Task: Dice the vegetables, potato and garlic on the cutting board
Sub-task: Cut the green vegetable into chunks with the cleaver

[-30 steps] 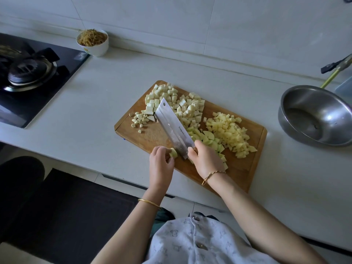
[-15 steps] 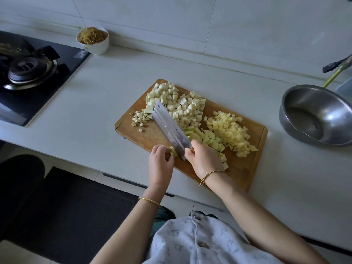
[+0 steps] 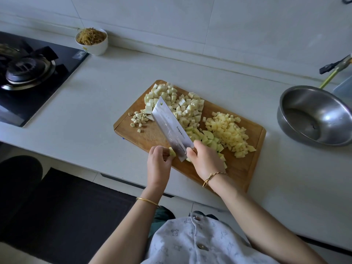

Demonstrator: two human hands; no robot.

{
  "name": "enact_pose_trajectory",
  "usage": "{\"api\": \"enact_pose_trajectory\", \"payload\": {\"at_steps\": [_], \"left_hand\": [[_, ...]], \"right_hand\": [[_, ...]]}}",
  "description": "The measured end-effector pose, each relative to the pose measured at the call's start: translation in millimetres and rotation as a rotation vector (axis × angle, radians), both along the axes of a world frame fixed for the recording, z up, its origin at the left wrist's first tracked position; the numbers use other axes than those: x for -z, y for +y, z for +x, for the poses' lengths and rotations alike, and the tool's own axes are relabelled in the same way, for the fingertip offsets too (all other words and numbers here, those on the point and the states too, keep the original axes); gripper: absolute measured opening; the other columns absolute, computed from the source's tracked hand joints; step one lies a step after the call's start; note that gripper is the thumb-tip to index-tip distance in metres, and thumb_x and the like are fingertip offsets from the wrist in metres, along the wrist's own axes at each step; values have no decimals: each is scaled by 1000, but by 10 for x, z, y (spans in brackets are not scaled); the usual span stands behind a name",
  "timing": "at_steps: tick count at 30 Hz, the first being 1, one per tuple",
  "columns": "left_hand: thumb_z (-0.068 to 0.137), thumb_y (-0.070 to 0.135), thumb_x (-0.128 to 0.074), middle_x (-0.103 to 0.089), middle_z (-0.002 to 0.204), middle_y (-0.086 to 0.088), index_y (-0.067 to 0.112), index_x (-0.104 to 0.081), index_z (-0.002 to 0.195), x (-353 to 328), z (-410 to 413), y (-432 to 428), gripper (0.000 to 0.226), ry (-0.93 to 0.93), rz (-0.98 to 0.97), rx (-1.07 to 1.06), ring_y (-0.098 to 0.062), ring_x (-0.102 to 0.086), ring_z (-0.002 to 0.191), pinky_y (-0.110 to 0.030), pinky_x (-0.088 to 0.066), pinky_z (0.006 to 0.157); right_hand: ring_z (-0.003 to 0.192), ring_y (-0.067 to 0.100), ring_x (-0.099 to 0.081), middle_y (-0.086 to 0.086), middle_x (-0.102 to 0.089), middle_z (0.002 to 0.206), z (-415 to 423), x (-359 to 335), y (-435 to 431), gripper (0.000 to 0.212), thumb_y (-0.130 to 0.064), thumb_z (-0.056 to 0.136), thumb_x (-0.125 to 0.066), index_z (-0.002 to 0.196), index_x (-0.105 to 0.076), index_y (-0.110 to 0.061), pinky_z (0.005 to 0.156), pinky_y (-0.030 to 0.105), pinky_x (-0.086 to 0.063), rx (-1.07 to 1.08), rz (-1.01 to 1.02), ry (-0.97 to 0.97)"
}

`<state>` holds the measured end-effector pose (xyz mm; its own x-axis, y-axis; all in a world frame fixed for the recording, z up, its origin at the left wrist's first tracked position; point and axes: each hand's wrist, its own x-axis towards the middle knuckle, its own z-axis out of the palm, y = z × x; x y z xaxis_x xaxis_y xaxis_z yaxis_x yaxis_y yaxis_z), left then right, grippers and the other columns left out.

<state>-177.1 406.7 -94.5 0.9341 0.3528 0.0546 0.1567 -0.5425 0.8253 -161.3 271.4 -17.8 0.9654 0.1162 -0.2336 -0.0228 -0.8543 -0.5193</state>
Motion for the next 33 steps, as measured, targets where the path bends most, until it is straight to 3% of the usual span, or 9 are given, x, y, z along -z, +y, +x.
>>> {"api": "enact_pose_trajectory", "payload": {"at_steps": [4,9,14,20,26,29,33], "left_hand": [[80,0,-71,-54,90,-5,2,-61,86,3,3,6,12,13,4,4,1,-48,72,-2,-39,67],[81,1,-70,-53,91,-3,3,-62,85,1,5,6,10,20,17,6,2,-47,73,-1,-39,68],[82,0,-69,-53,92,-3,3,-63,85,-4,-1,-4,8,11,12,0,1,-48,74,-2,-39,70],[85,3,-66,-53,94,-1,3,-62,87,-7,29,-42,4,35,17,7,-10,-49,78,-3,-39,67],[84,-1,-65,-52,92,-4,7,-55,85,-61,89,-106,13,51,-3,33,-2,-44,74,-2,-37,67],[84,-2,-63,-53,98,-6,7,-55,93,-107,101,-131,15,49,-55,14,-2,-46,77,-2,-38,68],[87,13,-67,-52,100,3,10,-60,106,-207,138,-210,20,-31,-78,24,-6,-52,82,-7,-42,69]], "right_hand": [[61,26,-41,1,-40,62,-9,15,13,39,-31,98,-41,66,-23,-20,47,31,-23,2,3,24],[52,17,-34,0,-39,61,46,-13,31,39,-31,99,-40,66,-23,-21,44,30,-21,-44,-37,33],[61,26,-41,1,-38,61,35,79,109,37,-32,98,-39,67,-24,-20,45,30,-23,-41,-76,68],[56,24,-38,1,-39,61,42,153,17,38,-30,98,-41,65,-24,-20,47,30,-26,55,41,77],[47,23,-40,2,-41,58,60,67,-186,36,-30,97,-42,66,-26,-20,48,31,-36,104,128,20],[48,25,-43,4,-44,59,101,36,-268,33,-30,96,-42,68,-29,-19,49,33,-40,123,147,5],[48,23,-43,5,-47,60,85,43,-288,31,-30,97,-42,70,-32,-18,50,34,-43,126,164,21]]}}
